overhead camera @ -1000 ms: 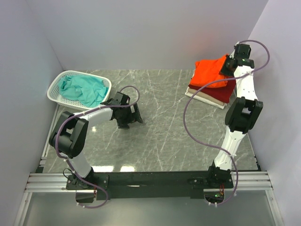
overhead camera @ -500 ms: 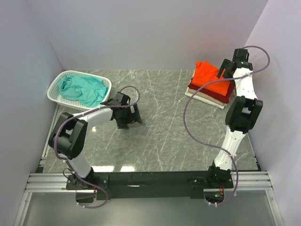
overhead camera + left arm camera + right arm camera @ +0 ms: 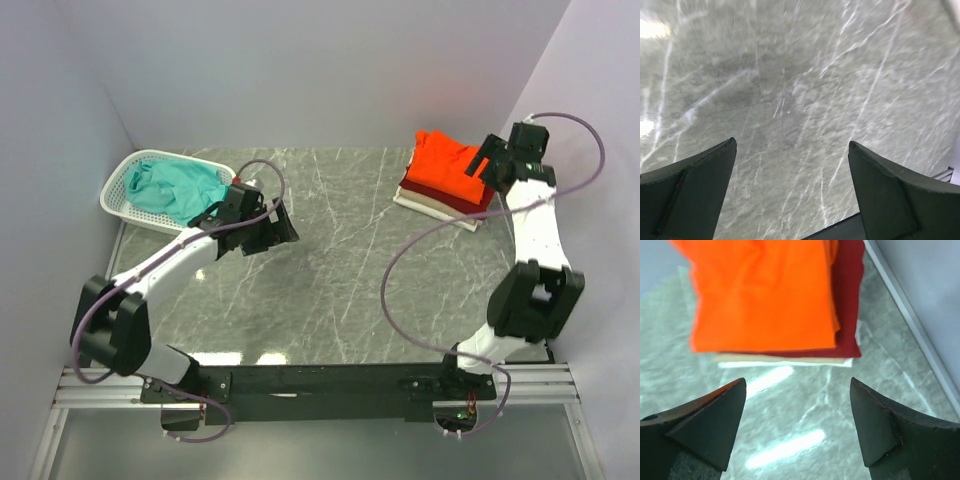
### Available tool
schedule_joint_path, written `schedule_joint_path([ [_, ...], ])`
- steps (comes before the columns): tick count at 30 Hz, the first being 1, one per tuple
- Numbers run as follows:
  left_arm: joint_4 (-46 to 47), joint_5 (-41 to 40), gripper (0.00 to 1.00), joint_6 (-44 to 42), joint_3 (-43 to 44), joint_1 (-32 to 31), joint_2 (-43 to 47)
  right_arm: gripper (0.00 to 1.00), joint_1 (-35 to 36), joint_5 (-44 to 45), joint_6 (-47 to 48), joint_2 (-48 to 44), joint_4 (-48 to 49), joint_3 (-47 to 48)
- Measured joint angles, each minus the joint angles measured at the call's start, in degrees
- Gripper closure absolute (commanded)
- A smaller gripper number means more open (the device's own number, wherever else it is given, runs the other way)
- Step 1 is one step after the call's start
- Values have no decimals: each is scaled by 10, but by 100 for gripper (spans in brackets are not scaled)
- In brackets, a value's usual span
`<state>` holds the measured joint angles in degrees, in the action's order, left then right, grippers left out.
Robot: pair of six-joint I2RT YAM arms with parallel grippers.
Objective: Fold and stack the t-shirts
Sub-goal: Reset both grippers
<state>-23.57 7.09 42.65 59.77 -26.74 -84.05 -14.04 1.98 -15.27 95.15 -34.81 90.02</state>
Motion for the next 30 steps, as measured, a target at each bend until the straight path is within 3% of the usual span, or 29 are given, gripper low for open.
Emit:
schedule_joint_path([
  [12, 9, -87, 1, 3, -31, -1, 173, 9, 6, -107, -42, -329, 126, -306],
  [21, 10, -190, 1, 5, -99, -1, 279, 9, 8, -144, -55, -509, 202, -543],
  [30, 5, -240, 0, 4, -123, -1, 316, 9, 8, -121, -59, -593, 231, -606],
])
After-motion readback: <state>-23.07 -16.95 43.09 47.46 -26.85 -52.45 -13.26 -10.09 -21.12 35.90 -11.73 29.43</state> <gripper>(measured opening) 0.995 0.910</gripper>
